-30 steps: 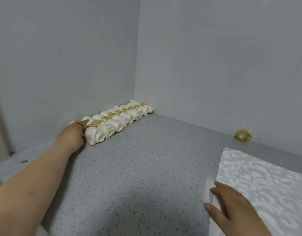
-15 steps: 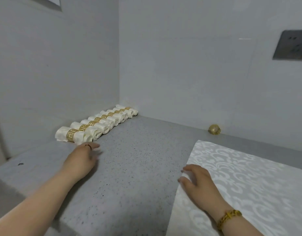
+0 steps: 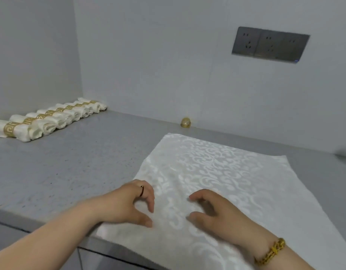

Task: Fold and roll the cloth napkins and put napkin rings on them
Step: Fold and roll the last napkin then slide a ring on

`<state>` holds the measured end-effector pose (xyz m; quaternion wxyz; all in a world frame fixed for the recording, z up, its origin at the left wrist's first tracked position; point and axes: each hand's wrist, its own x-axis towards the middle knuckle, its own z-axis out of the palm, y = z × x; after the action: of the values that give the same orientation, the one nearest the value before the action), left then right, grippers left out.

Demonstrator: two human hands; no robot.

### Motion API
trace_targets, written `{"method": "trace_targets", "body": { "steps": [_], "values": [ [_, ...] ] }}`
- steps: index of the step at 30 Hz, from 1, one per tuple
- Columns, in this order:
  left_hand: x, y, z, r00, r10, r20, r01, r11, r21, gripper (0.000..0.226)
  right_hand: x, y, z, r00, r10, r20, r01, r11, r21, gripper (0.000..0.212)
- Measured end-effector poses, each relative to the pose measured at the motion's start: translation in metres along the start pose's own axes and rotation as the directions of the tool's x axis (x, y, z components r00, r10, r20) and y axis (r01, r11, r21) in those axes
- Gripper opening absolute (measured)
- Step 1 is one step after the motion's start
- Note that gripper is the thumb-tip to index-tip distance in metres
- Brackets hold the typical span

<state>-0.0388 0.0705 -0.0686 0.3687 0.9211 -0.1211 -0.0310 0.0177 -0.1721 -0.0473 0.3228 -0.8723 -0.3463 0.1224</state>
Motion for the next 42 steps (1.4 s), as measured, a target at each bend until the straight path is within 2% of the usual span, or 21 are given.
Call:
{"method": "trace_targets", "body": {
  "steps": [4,7,9,11,13,14,17,18,19,21,23,25,26,28,30,32,34,36,38,40,42],
  "values": [
    [0.013,-0.005,0.002,0.998,0.007,-0.059,-0.006,1.000,0.019,0.050,-0.043,0.012,-0.006,0.987,-0.084,0.136,0.089,0.995,-0.036,0.055],
    [0.021,-0.001,0.001,0.998,-0.023,-0.054,0.024,1.000,0.016,0.024,-0.054,0.016,0.002,0.988,-0.095,0.119,0.113,0.982,-0.151,0.056],
    [0.023,0.004,-0.001,0.998,-0.060,-0.033,0.060,0.998,-0.002,0.019,-0.051,0.021,0.008,0.990,-0.119,0.078,0.129,0.982,-0.139,0.050],
    [0.023,0.011,-0.001,0.995,-0.091,-0.048,0.094,0.993,0.068,0.031,-0.048,0.027,0.011,0.989,-0.151,-0.002,0.150,0.982,-0.117,0.035],
    [0.019,0.024,0.003,0.993,-0.086,-0.086,0.101,0.978,0.184,0.016,-0.045,0.028,0.010,0.989,-0.134,-0.055,0.130,0.988,-0.078,0.012],
    [0.016,0.035,0.007,0.995,-0.066,-0.075,0.082,0.971,0.227,0.023,-0.044,0.027,0.008,0.989,-0.112,-0.093,0.108,0.993,-0.049,0.012],
    [0.011,0.061,0.030,1.000,0.014,-0.023,-0.005,0.934,0.357,0.101,-0.037,0.020,0.002,0.986,-0.052,-0.156,0.053,0.999,0.005,0.022],
    [0.010,0.067,0.039,0.997,0.046,-0.054,-0.020,0.911,0.411,0.111,-0.036,0.018,-0.002,0.986,-0.030,-0.161,0.031,0.999,0.007,0.028],
    [0.010,0.069,0.050,0.989,0.111,-0.098,-0.052,0.878,0.477,0.110,-0.033,0.018,-0.004,0.986,-0.011,-0.168,0.016,0.999,0.028,0.031],
    [0.016,0.068,0.068,0.927,0.335,-0.166,-0.169,0.771,0.614,0.089,-0.031,0.017,-0.009,0.984,0.035,-0.172,-0.016,0.994,0.107,0.033],
    [0.023,0.065,0.074,0.899,0.388,-0.204,-0.170,0.737,0.654,0.057,-0.032,0.016,-0.011,0.983,0.068,-0.172,-0.036,0.983,0.181,0.030],
    [0.026,0.067,0.074,0.908,0.375,-0.187,-0.178,0.748,0.639,0.040,-0.038,0.009,-0.009,0.980,0.079,-0.180,-0.033,0.969,0.244,0.015],
    [0.027,0.069,0.072,0.921,0.335,-0.198,-0.139,0.760,0.635,0.032,-0.042,0.007,-0.008,0.982,0.076,-0.173,-0.037,0.975,0.219,0.009],
    [0.030,0.077,0.062,0.943,0.230,-0.242,-0.034,0.787,0.616,0.021,-0.049,0.009,0.000,0.989,0.055,-0.141,-0.067,0.995,-0.077,0.061],
    [0.035,0.071,0.056,0.966,0.123,-0.229,0.014,0.855,0.518,0.027,-0.056,0.006,0.010,0.980,-0.083,-0.179,-0.002,0.903,-0.431,0.087],
    [0.032,0.072,0.046,0.979,0.066,-0.191,0.023,0.902,0.431,0.026,-0.064,0.014,0.015,0.945,-0.212,-0.247,0.005,0.768,-0.640,0.096],
    [0.024,0.068,0.039,0.987,0.041,-0.154,0.014,0.940,0.341,0.026,-0.068,0.023,0.012,0.894,-0.305,-0.328,-0.051,0.658,-0.752,0.087],
    [0.016,0.064,0.033,0.997,0.033,-0.066,-0.017,0.972,0.234,0.036,-0.075,0.034,0.001,0.842,-0.401,-0.359,-0.047,0.610,-0.791,0.045],
    [0.007,0.061,0.024,0.999,0.028,0.042,-0.033,0.991,0.127,0.049,-0.089,0.043,-0.014,0.839,-0.418,-0.348,-0.060,0.565,-0.823,0.033],
    [0.001,0.057,0.018,0.996,0.024,0.090,-0.033,0.995,0.097,0.055,-0.104,0.041,-0.034,0.894,-0.312,-0.320,-0.089,0.577,-0.812,0.011],
    [-0.004,0.057,0.014,0.993,0.017,0.119,-0.027,0.996,0.087,0.027,-0.119,0.030,-0.051,0.957,-0.079,-0.279,-0.187,0.569,-0.801,0.028]
  ]
}}
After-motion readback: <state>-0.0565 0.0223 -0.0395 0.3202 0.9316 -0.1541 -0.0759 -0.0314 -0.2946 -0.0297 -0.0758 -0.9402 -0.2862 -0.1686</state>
